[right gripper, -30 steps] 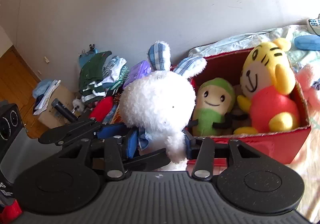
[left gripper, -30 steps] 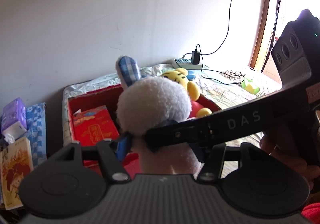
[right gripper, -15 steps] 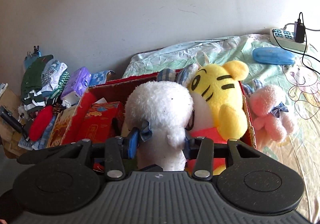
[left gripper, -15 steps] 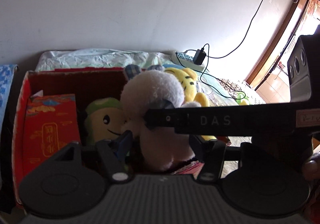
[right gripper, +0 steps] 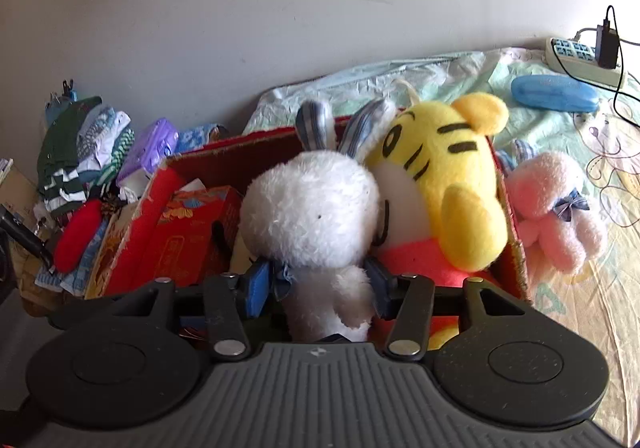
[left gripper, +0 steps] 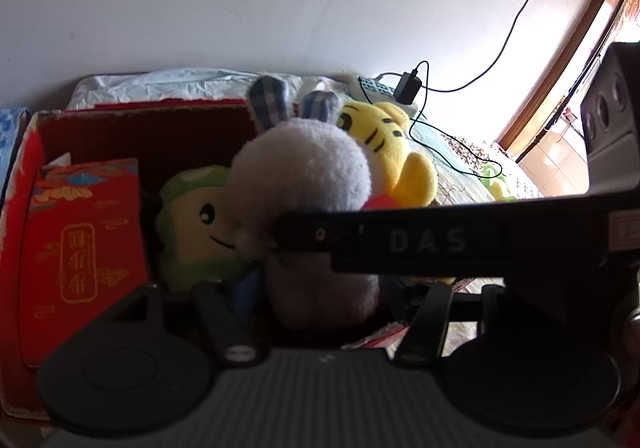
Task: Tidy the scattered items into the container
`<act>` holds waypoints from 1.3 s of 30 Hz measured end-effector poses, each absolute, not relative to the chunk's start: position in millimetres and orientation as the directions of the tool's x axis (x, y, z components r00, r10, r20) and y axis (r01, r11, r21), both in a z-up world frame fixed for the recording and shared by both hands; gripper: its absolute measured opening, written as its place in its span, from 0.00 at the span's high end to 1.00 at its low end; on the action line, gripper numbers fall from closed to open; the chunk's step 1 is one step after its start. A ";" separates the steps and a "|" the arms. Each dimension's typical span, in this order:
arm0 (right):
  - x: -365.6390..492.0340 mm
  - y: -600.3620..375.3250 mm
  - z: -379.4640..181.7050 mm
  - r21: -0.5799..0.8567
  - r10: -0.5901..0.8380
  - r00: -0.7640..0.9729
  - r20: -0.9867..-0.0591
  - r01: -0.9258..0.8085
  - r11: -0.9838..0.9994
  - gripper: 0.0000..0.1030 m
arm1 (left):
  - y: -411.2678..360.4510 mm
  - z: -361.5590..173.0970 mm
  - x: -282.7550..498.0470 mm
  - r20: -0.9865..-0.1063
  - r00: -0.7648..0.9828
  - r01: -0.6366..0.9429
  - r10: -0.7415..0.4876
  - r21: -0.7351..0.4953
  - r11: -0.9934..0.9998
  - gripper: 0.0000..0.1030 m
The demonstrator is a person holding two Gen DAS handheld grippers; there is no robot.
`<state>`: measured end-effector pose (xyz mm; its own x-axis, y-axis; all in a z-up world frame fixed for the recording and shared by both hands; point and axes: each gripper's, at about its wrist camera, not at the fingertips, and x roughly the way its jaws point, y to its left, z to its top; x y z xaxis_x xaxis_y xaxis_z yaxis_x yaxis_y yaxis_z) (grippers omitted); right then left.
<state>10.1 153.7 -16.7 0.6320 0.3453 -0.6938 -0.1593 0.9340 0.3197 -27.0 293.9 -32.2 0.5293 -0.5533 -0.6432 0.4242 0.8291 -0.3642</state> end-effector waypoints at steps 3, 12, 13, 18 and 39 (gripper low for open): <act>2.8 144.7 -1.8 0.345 0.353 0.691 -0.631 -0.158 0.925 0.47 | 291.8 -34.5 -26.9 -0.643 0.523 0.424 -0.559 -0.373 0.825 0.39; 20.0 161.4 -6.8 0.288 0.312 0.719 -0.621 -0.161 0.944 0.62 | 289.5 -34.9 -30.3 -0.651 0.533 0.434 -0.540 -0.337 0.835 0.39; 21.2 162.6 -7.9 0.275 0.303 0.719 -0.625 -0.160 0.948 0.61 | 290.7 -35.3 -29.9 -0.651 0.534 0.430 -0.539 -0.340 0.837 0.39; 19.4 159.7 -12.0 0.280 0.301 0.714 -0.632 -0.151 0.948 0.59 | 293.9 -38.1 -27.9 -0.662 0.535 0.404 -0.525 -0.345 0.847 0.39; -4.7 128.9 -18.4 0.443 0.368 0.657 -0.658 -0.057 0.895 0.67 | 282.5 -30.1 -30.2 -0.772 0.543 0.308 -0.331 -0.184 0.934 0.26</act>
<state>-4.7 128.9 -18.4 0.6566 0.3681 -0.6583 -0.0572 0.8946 0.4431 -30.2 282.5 -30.1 0.5432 -0.3311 -0.7716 0.3076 0.9335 -0.1840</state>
